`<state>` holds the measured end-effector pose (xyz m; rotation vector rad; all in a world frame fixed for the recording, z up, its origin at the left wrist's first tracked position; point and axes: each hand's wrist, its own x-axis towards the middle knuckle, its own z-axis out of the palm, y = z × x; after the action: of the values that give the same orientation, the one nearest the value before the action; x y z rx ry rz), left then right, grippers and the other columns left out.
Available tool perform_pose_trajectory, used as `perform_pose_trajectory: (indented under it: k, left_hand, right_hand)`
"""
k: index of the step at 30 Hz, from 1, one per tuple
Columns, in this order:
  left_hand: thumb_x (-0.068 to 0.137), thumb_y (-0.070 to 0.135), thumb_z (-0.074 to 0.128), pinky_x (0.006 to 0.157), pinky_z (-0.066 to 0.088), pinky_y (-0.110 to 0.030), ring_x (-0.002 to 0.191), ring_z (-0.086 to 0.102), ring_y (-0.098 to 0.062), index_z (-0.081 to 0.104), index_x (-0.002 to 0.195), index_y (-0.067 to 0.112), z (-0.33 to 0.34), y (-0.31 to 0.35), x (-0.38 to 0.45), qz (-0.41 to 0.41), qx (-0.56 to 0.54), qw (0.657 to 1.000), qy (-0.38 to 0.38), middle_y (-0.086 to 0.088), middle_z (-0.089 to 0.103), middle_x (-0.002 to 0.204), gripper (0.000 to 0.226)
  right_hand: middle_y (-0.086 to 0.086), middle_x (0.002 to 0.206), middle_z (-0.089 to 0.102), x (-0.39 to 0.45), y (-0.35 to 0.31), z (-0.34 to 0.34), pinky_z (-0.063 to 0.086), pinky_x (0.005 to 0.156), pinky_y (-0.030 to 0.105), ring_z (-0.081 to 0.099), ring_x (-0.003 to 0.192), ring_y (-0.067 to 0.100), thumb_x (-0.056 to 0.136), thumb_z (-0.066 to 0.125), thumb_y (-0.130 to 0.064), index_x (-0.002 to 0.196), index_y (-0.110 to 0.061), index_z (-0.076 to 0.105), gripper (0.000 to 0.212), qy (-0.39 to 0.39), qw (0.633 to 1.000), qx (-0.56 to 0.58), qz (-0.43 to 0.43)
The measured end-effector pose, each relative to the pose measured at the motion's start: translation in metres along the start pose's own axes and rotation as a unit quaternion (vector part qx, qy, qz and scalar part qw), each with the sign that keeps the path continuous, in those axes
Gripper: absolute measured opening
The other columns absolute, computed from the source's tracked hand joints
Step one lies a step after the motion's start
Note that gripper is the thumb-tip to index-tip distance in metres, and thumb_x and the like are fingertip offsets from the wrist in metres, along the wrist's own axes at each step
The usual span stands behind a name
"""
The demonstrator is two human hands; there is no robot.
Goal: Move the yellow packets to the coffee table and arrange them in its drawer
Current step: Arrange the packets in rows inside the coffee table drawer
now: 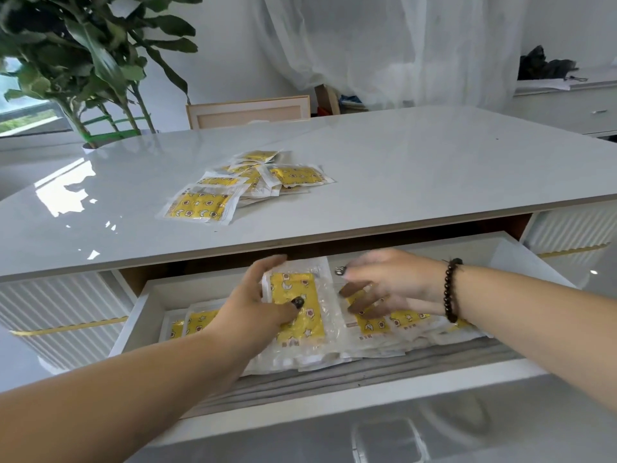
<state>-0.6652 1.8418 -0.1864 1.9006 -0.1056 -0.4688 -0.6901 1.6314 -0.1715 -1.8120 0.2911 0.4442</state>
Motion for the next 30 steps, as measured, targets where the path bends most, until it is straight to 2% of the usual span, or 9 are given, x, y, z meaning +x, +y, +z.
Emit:
perform_pose_trajectory:
  k: [3, 5, 10, 17, 19, 22, 24, 27, 30]
  left_hand:
    - [0.082, 0.012, 0.075, 0.088, 0.057, -0.045, 0.092, 0.07, -0.026, 0.025, 0.14, 0.049, 0.011, 0.001, 0.003, 0.004, -0.02, 0.999, 0.03, -0.002, 0.049, 0.131, 0.086]
    - [0.082, 0.015, 0.076, 0.091, 0.055, -0.047, 0.099, 0.067, -0.025, 0.019, 0.145, 0.038, 0.017, 0.0, 0.007, -0.017, -0.048, 0.998, 0.047, -0.002, 0.049, 0.131, 0.088]
    - [0.086, 0.007, 0.069, 0.078, 0.053, -0.032, 0.086, 0.064, -0.02, 0.031, 0.145, 0.01, 0.018, -0.002, 0.022, -0.06, -0.08, 0.993, 0.064, -0.002, 0.055, 0.105, 0.07]
    - [0.085, 0.001, 0.067, 0.083, 0.059, -0.037, 0.082, 0.068, -0.021, 0.053, 0.132, 0.006, 0.026, -0.021, 0.043, -0.056, 0.069, 0.996, 0.023, -0.001, 0.068, 0.097, 0.05]
    - [0.086, 0.007, 0.066, 0.07, 0.058, -0.028, 0.072, 0.064, -0.016, 0.057, 0.128, 0.012, 0.028, -0.023, 0.048, -0.025, 0.123, 0.992, 0.028, 0.004, 0.066, 0.09, 0.044]
    - [0.089, 0.016, 0.066, 0.041, 0.04, -0.01, 0.064, 0.056, -0.005, 0.055, 0.134, 0.018, 0.032, -0.023, 0.053, 0.023, 0.22, 0.975, 0.032, 0.006, 0.062, 0.094, 0.046]
    - [0.09, 0.018, 0.065, 0.04, 0.035, -0.008, 0.062, 0.053, -0.003, 0.05, 0.137, 0.016, 0.034, -0.024, 0.057, 0.044, 0.254, 0.966, 0.032, 0.007, 0.06, 0.087, 0.05]
    - [0.091, 0.018, 0.064, 0.042, 0.035, -0.008, 0.062, 0.056, -0.002, 0.047, 0.136, 0.013, 0.035, -0.026, 0.059, 0.054, 0.273, 0.96, 0.034, 0.008, 0.063, 0.077, 0.049]
    - [0.09, 0.019, 0.065, 0.04, 0.034, -0.008, 0.063, 0.058, -0.003, 0.045, 0.132, 0.013, 0.035, -0.027, 0.06, 0.056, 0.28, 0.958, 0.04, 0.004, 0.067, 0.079, 0.046]
  right_hand:
    - [0.015, 0.093, 0.063, 0.011, 0.007, 0.025, 0.054, 0.07, 0.038, 0.062, 0.076, 0.026, 0.089, 0.064, -0.017, 0.094, -0.004, 0.057, 0.016, -0.003, 0.996, 0.087, 0.031]
    - [0.022, 0.107, 0.066, 0.023, 0.011, 0.034, 0.054, 0.086, 0.044, 0.065, 0.093, 0.032, 0.084, 0.069, -0.01, 0.088, -0.003, 0.058, 0.014, 0.051, 0.993, 0.101, 0.023]
    - [0.016, 0.118, 0.058, 0.043, 0.013, 0.025, 0.043, 0.09, 0.034, 0.055, 0.11, 0.027, 0.077, 0.078, -0.015, 0.119, 0.002, 0.054, 0.051, 0.15, 0.988, 0.023, 0.028]
    - [0.004, 0.07, 0.05, 0.055, 0.023, 0.023, 0.04, 0.051, 0.024, 0.05, 0.061, 0.02, 0.072, 0.076, -0.048, 0.077, -0.011, 0.054, 0.043, 0.134, 0.964, -0.214, 0.087]
    - [0.004, 0.07, 0.055, 0.057, 0.023, 0.024, 0.049, 0.053, 0.026, 0.056, 0.062, 0.021, 0.075, 0.074, -0.047, 0.074, -0.011, 0.053, 0.042, 0.143, 0.957, -0.241, 0.077]
    - [0.011, 0.088, 0.069, 0.063, 0.026, 0.028, 0.06, 0.074, 0.036, 0.069, 0.08, 0.025, 0.08, 0.071, -0.044, 0.096, -0.002, 0.063, 0.046, 0.146, 0.944, -0.289, 0.065]
    - [0.01, 0.085, 0.068, 0.066, 0.027, 0.027, 0.06, 0.072, 0.034, 0.068, 0.077, 0.023, 0.082, 0.07, -0.044, 0.096, -0.001, 0.064, 0.045, 0.154, 0.933, -0.32, 0.055]
    - [0.003, 0.064, 0.053, 0.065, 0.027, 0.022, 0.046, 0.048, 0.025, 0.052, 0.055, 0.016, 0.081, 0.069, -0.047, 0.068, -0.01, 0.052, 0.042, 0.173, 0.915, -0.362, 0.031]
    - [0.001, 0.057, 0.045, 0.063, 0.03, 0.022, 0.034, 0.044, 0.022, 0.044, 0.05, 0.015, 0.08, 0.066, -0.049, 0.058, -0.014, 0.043, 0.048, 0.184, 0.906, -0.382, 0.01]
